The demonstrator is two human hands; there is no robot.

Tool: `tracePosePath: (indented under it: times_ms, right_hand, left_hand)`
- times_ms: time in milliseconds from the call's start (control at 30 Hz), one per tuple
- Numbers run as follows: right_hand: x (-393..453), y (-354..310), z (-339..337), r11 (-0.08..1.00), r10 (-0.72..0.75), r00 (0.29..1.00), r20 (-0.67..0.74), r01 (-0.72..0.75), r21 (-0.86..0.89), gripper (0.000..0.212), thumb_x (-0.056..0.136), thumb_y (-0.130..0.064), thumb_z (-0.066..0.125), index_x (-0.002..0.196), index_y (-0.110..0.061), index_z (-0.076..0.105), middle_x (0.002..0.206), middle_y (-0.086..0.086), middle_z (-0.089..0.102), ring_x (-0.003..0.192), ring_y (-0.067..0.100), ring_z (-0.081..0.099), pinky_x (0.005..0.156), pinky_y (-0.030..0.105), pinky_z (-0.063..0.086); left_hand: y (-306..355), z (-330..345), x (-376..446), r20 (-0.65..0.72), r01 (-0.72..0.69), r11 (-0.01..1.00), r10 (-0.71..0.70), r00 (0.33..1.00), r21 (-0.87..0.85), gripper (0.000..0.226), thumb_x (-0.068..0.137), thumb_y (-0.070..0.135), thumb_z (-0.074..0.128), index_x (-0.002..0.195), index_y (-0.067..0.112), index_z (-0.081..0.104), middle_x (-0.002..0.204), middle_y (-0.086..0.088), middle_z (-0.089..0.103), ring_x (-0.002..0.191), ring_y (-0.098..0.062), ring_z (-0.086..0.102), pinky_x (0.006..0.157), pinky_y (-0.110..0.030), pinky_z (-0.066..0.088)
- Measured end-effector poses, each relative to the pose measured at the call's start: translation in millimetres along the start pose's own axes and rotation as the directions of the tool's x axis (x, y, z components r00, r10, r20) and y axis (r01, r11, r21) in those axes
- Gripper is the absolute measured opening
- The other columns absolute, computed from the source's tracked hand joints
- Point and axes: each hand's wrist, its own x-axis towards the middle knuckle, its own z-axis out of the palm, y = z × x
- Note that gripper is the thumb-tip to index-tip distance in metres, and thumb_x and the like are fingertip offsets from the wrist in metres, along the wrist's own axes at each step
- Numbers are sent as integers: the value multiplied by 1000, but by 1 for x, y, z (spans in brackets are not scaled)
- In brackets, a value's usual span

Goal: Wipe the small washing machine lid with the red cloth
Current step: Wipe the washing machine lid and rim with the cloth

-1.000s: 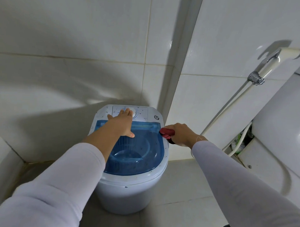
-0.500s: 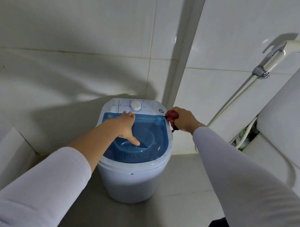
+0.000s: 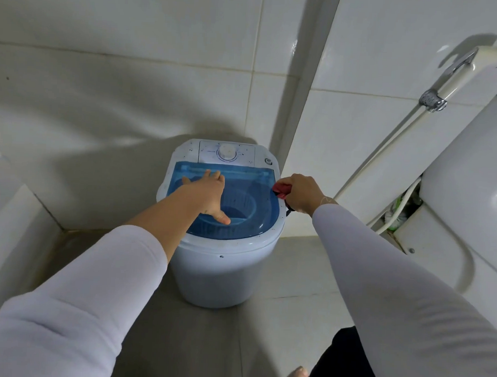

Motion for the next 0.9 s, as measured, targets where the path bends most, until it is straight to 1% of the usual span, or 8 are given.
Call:
tracePosePath:
  times_ms: [100, 200, 333, 433, 633, 767, 900]
  right_hand:
    - [-10, 0, 3, 998, -19, 1000, -13, 18, -53, 32, 91, -7, 47, 113, -18, 68, 114, 9, 64, 107, 31, 58, 92, 32, 48]
    - [-18, 1, 5, 997, -24, 1000, -11, 23, -73, 31, 92, -9, 46, 112, -18, 68, 114, 11, 64, 107, 32, 57, 94, 36, 49]
    - [-30, 1, 9, 997, -14, 1000, -13, 13, -78, 30, 93, -11, 47, 113, -19, 68, 115, 9, 64, 107, 31, 57, 94, 34, 48]
    - [-39, 1, 11, 998, -9, 1000, -11, 8, -65, 32, 92, -8, 46, 113, -19, 68, 115, 10, 63, 107, 31, 57, 94, 34, 48]
    - [-55, 0, 14, 996, -13, 1000, -4, 13, -88, 33, 93, -8, 44, 114, -18, 67, 114, 10, 63, 106, 30, 56, 84, 25, 41]
    - [-65, -3, 16, 990, -29, 1000, 5, 30, -141, 35, 92, -6, 44, 117, -18, 65, 116, 11, 61, 108, 31, 56, 92, 30, 45]
    - [-74, -6, 20, 981, -39, 999, 6, 39, -191, 38, 90, -4, 44, 118, -19, 65, 115, 12, 60, 108, 32, 55, 94, 33, 46]
  left_hand:
    - [0, 3, -2, -10, 15, 1000, -15, 1000, -10, 116, 75, 52, 71, 152, 8, -4, 162, -3, -8, 149, -24, -10, 114, -63, 12]
    - [3, 4, -5, -19, 21, 1000, -21, 1000, -8, 113, 77, 51, 70, 152, 9, -4, 162, -3, -8, 149, -25, -9, 115, -64, 10]
    - [7, 2, -9, -23, 29, 1000, -29, 999, 11, 110, 79, 50, 68, 152, 8, -3, 162, -3, -7, 149, -25, -9, 114, -64, 10]
    - [9, 3, -12, -32, 34, 999, -33, 999, 27, 108, 80, 50, 67, 152, 8, -2, 162, -4, -5, 149, -26, -8, 114, -65, 9]
    - [14, 6, -14, -53, 48, 998, -46, 998, 35, 107, 81, 48, 67, 152, 8, -2, 162, -4, -5, 149, -24, -9, 114, -65, 9]
    - [14, 7, -17, -70, 57, 998, -55, 996, 24, 105, 81, 47, 67, 152, 8, -1, 162, -4, -3, 149, -25, -8, 113, -64, 9]
    - [16, 9, -19, -94, 56, 998, -54, 994, 15, 104, 81, 45, 67, 152, 8, 1, 162, -5, -2, 149, -26, -8, 113, -65, 8]
